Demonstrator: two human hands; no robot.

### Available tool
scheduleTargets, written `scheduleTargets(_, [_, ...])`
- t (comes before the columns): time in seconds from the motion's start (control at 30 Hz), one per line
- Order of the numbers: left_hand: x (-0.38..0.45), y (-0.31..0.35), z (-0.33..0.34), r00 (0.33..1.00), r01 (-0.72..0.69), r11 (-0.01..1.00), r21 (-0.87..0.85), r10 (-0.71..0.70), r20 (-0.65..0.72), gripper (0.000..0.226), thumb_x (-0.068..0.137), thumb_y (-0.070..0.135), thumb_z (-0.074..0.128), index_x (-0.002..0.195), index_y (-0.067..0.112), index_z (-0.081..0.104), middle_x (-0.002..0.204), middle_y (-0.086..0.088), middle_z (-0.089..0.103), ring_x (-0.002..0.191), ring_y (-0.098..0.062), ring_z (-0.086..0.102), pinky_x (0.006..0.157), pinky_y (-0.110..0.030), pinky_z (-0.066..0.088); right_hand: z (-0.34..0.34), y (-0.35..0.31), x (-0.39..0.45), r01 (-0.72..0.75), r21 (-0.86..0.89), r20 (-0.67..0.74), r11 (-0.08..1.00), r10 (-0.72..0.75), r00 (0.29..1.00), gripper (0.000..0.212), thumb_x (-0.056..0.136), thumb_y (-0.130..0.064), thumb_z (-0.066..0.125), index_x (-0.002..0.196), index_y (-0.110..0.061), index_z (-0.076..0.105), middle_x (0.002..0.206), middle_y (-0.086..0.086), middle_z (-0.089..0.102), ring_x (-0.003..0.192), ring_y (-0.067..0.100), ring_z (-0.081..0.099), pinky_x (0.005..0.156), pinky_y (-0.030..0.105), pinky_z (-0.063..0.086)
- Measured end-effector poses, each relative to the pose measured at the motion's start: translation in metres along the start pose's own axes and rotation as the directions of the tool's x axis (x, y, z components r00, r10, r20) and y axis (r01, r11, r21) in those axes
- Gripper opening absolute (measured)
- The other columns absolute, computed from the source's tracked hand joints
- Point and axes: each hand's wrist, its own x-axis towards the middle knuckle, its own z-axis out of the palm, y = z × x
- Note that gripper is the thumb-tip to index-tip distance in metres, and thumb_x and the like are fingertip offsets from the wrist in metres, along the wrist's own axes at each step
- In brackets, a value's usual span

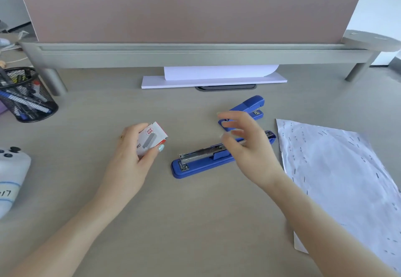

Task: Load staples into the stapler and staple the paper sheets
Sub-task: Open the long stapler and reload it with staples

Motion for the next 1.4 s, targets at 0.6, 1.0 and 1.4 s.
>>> scheduleTargets(0.6, [-0.02,0.02,0.013,0.956,-0.137,0.936,-0.324,0.211,0.205,0.035,0.078,0.045,0.049,0.107,0.061,0.036,0.108,0.032,0.051,0.103,0.003,0.052,0.083,-0.006,0.039,0.014,-0.007,-0.006,0.188,0.063,0.326,0.98,-0.199,0.924,0.028,0.091,-0.003,0.052,0.114,-0.016,0.06,0.116,-0.005,0.059,0.096,0.005,0.063,0.088,0.018,0.047])
scheduleTargets(1.0, [-0.02,0.016,0.017,0.959,-0.126,0.95,-0.285,0.189,0.209,0.041,0.075,0.048,0.049,0.105,0.067,0.03,0.117,0.021,0.044,0.112,0.001,0.042,0.079,0.001,0.035,0.024,0.004,-0.008,0.271,0.015,0.209,0.963,-0.268,0.94,0.048,0.084,0.009,0.037,0.107,-0.023,0.064,0.115,-0.007,0.054,0.101,0.006,0.053,0.078,0.013,0.041])
scheduleTargets(1.4, [-0.02,0.015,0.018,0.955,-0.152,0.956,-0.25,0.208,0.213,0.038,0.074,0.051,0.047,0.105,0.065,0.03,0.115,0.03,0.042,0.112,-0.001,0.043,0.081,0.0,0.035,0.027,0.004,-0.009,0.215,0.014,0.157,0.976,-0.215,0.964,0.043,0.082,0.006,0.04,0.104,-0.02,0.067,0.104,-0.008,0.052,0.088,0.012,0.053,0.076,0.016,0.044])
